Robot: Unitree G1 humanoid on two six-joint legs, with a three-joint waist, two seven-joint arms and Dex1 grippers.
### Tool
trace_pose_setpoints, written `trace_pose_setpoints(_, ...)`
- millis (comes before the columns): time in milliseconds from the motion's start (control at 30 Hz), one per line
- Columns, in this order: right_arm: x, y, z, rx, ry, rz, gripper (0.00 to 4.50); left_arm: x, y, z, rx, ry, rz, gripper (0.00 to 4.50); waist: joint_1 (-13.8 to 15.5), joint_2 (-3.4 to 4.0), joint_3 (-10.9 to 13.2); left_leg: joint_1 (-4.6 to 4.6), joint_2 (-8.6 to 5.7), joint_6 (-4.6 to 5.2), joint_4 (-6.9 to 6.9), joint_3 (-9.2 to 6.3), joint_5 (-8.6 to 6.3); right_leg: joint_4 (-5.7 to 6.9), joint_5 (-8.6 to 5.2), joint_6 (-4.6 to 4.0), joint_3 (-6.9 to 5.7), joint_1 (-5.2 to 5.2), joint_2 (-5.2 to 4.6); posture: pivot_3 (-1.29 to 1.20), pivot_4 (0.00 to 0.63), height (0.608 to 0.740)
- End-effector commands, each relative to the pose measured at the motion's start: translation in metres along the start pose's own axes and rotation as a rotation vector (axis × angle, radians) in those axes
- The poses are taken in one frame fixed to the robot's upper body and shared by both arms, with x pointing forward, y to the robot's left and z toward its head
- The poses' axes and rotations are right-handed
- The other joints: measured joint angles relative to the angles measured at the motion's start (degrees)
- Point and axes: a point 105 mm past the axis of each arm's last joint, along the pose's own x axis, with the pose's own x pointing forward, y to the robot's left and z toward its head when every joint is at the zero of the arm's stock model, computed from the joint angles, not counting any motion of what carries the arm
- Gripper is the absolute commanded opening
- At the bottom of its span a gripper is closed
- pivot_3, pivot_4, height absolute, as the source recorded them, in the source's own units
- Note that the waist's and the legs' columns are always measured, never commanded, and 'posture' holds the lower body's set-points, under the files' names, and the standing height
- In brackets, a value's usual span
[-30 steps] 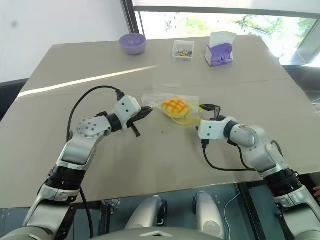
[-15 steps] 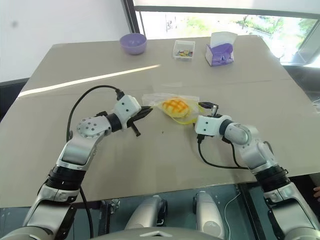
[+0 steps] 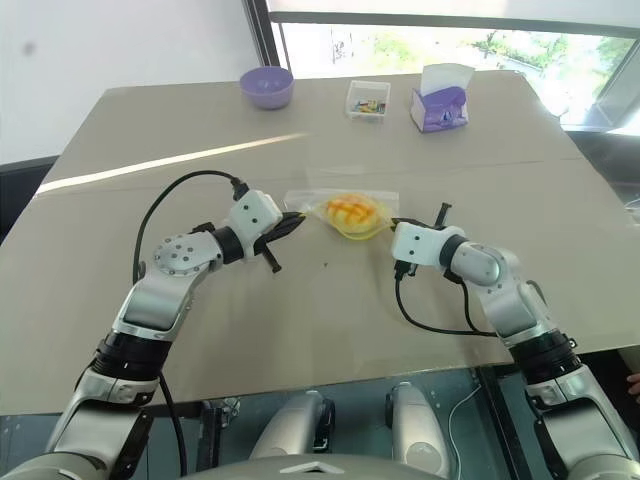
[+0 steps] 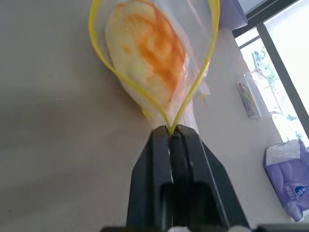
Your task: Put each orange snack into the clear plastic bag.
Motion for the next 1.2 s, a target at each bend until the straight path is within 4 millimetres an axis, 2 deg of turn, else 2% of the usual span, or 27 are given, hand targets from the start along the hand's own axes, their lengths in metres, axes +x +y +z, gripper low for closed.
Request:
trace_pose_setpoints(33, -0.007, -0.014, 0.014, 0.002, -0.052, -0.044, 0.07, -0.002, 0.005, 0.015, 0.045, -0.043, 0.025, 0.0, 0.02, 0.0, 0.0, 0.0, 0.0, 0.0, 0.0, 0.0, 0.0, 0.0, 0.0, 0.0, 0.0, 0.0, 0.0, 0.0, 0.15, 0.74)
trace_pose_setpoints(300, -0.008, -0.017, 0.009, 0.025, -0.031, -0.051, 0.07, -0.004, 0.012, 0.015, 0.052, -0.043, 0.044, 0.0, 0.09, 0.0, 0.0, 0.0, 0.0, 0.0, 0.0, 0.0, 0.0, 0.0, 0.0, 0.0, 0.0, 0.0, 0.0, 0.0, 0.15, 0.74)
trace_pose_setpoints(367, -0.012, -0.03, 0.002, 0.024, -0.002, -0.086, 0.07, -0.006, 0.024, 0.018, 0.05, -0.061, 0.082, 0.0, 0.21, 0.0, 0.0, 0.0, 0.0, 0.0, 0.0, 0.01, 0.0, 0.0, 0.0, 0.0, 0.0, 0.0, 0.0, 0.0, 0.15, 0.74)
trace_pose_setpoints(500, -0.023, -0.075, -0.014, -0.038, 0.074, -0.223, 0.07, -0.011, 0.058, 0.04, 0.012, -0.155, 0.171, 0.0, 0.67, -0.06, 0.09, -0.01, -0.02, 0.0, 0.06, 0.02, 0.0, 0.01, 0.0, 0.0, 0.0, 0.0, 0.0, 0.0, 0.15, 0.74)
trace_pose_setpoints(600, -0.031, -0.115, -0.013, -0.075, 0.088, -0.36, 0.07, -0.011, 0.077, 0.059, -0.005, -0.224, 0.205, 0.0, 0.69, -0.1, 0.11, -0.01, -0.04, -0.01, 0.07, 0.02, 0.01, 0.01, 0.0, 0.0, -0.02, 0.0, 0.01, 0.0, 0.15, 0.74)
trace_pose_setpoints(667, -0.035, -0.134, -0.01, -0.089, 0.087, -0.421, 0.07, -0.01, 0.085, 0.066, -0.018, -0.248, 0.214, 0.0, 0.62, -0.12, 0.12, -0.01, -0.05, -0.02, 0.06, 0.03, 0.02, 0.02, 0.01, -0.01, 0.0, -0.01, 0.0, 0.0, 0.15, 0.74)
trace_pose_setpoints(800, -0.034, -0.142, -0.008, -0.075, 0.076, -0.394, 0.07, -0.003, 0.09, 0.073, -0.008, -0.252, 0.179, 0.0, 0.65, -0.12, 0.12, -0.04, -0.09, -0.03, 0.0, 0.02, 0.02, -0.07, 0.01, -0.01, -0.01, -0.01, 0.01, 0.0, 0.15, 0.74)
trace_pose_setpoints(933, -0.038, -0.164, -0.005, -0.096, 0.073, -0.472, 0.07, 0.004, 0.107, 0.078, 0.016, -0.246, 0.22, 0.0, 0.67, -0.14, 0.14, -0.35, -0.14, -0.03, 0.04, 0.01, 0.02, -0.21, 0.03, 0.01, -0.03, -0.2, -0.01, 0.0, 0.15, 0.74)
trace_pose_setpoints(1067, -0.048, -0.198, 0.001, -0.169, 0.068, -0.653, 0.07, 0.012, 0.118, 0.102, 0.056, -0.339, 0.283, 0.0, 0.73, -0.14, 0.14, -0.66, -0.14, -0.25, 0.07, -0.01, 0.15, -0.17, 0.04, 0.01, -0.06, -0.5, -0.03, 0.0, 0.15, 0.74)
trace_pose_setpoints(1133, -0.047, -0.19, -0.003, -0.154, 0.064, -0.621, 0.07, 0.018, 0.101, 0.098, 0.058, -0.339, 0.209, 0.0, 0.71, -0.15, 0.13, -0.92, -0.14, -0.27, 0.04, 0.02, 0.16, -0.13, 0.04, 0.01, -0.02, -0.75, -0.05, 0.0, 0.15, 0.74)
trace_pose_setpoints(1200, -0.041, -0.165, -0.014, -0.144, 0.086, -0.515, 0.07, 0.019, 0.086, 0.092, 0.085, -0.34, 0.154, 0.0, 0.68, -0.14, 0.08, -0.89, -0.13, -0.27, -0.05, 0.07, 0.16, -0.17, 0.03, 0.0, 0.03, -0.75, -0.05, 0.0, 0.15, 0.74)
